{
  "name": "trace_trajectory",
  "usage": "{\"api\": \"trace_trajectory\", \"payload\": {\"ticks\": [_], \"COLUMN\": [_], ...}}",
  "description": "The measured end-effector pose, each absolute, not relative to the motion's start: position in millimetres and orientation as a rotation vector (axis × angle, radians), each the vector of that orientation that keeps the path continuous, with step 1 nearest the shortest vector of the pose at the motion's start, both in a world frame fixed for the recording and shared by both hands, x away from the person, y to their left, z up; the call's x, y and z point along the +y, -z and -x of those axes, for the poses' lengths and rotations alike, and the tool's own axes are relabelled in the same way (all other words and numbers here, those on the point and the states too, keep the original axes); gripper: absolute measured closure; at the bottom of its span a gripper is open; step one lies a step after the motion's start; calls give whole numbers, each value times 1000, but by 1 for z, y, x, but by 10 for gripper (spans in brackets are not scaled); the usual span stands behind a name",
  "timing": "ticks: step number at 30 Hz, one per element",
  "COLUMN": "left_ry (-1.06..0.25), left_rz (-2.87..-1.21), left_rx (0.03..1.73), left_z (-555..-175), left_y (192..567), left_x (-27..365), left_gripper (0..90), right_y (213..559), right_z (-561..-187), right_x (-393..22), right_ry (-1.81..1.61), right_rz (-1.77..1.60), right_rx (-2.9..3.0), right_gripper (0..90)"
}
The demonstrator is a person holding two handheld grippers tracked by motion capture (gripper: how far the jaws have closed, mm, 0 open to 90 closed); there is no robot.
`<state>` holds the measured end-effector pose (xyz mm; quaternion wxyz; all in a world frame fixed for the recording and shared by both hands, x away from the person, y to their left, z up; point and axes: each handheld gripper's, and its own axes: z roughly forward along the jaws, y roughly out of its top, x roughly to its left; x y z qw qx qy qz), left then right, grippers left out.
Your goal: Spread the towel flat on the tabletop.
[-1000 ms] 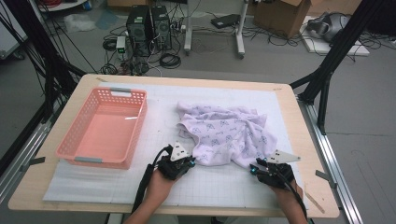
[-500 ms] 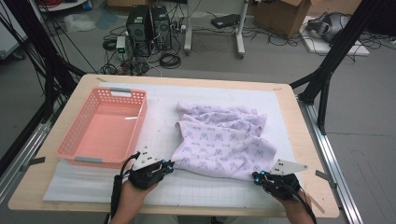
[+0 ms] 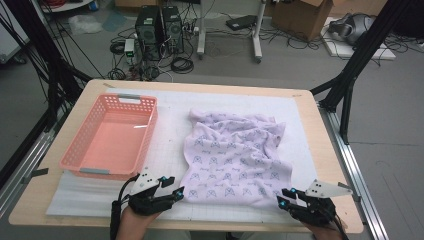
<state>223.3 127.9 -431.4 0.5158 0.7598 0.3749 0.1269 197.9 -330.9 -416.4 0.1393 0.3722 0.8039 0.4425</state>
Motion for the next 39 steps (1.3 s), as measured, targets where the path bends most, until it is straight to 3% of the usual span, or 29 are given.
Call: {"api": "trace_trajectory", "payload": {"ticks": [14,16,18,20,22,24,31,39], "left_ry": [-283,-328,-352,-326,-301,-281,-332,-500], "left_rz": [-2007,-2042,-2072,-2082,-2075,-2035,-1875,-1839], "left_rx": [949,930,875,819,829,858,962,991], "left_z": [-280,-279,-277,-274,-275,-281,-311,-350], "left_y": [451,451,451,450,450,448,431,431], "left_x": [86,81,78,75,73,77,92,89], "left_gripper": [402,404,456,683,829,846,851,846], "right_y": [431,436,440,445,444,442,431,426], "right_z": [-245,-250,-256,-261,-265,-270,-306,-350], "right_x": [-301,-296,-290,-282,-278,-274,-269,-261], "right_ry": [-1149,-1119,-1105,-1056,-1056,-1034,-1099,-1060], "right_rz": [-1074,-1075,-1059,-1060,-1042,-1011,-1050,-1079], "right_rx": [2296,2309,2335,2397,2428,2459,2349,2193], "right_gripper": [533,532,548,624,758,872,886,886]}}
